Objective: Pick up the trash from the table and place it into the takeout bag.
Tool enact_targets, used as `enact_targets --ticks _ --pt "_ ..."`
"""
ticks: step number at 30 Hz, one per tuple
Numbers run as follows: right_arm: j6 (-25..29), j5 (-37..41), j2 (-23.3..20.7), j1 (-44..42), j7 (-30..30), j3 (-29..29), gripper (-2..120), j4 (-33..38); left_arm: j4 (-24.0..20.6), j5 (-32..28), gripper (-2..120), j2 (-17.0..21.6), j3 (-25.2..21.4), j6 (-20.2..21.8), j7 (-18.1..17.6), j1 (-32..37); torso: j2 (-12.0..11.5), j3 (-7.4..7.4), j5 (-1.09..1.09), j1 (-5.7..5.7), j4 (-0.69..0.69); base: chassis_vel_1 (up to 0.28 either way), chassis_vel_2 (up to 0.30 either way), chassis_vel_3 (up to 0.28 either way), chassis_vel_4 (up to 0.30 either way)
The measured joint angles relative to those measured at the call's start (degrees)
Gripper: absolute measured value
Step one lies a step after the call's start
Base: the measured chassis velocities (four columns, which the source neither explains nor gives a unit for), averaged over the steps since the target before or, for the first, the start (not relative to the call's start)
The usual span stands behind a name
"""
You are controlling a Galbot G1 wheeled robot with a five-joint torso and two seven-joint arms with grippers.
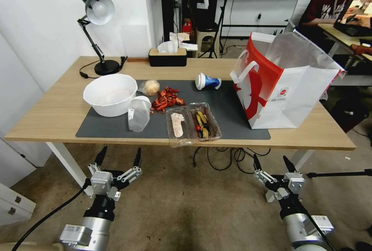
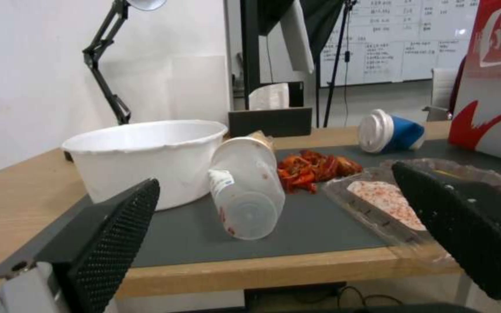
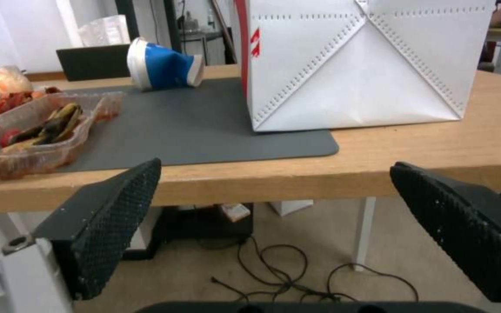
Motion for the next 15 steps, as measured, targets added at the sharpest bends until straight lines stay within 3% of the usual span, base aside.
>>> enact_targets --ticks 15 --pt "-0.8 0.3 -1.6 0.9 0.2 0.1 100 -0.2 -0.2 0.2 100 -0.3 -0.1 0.1 -0.3 0.0 0.0 0.0 0.0 0.0 0.0 0.0 0.0 0.0 0.0"
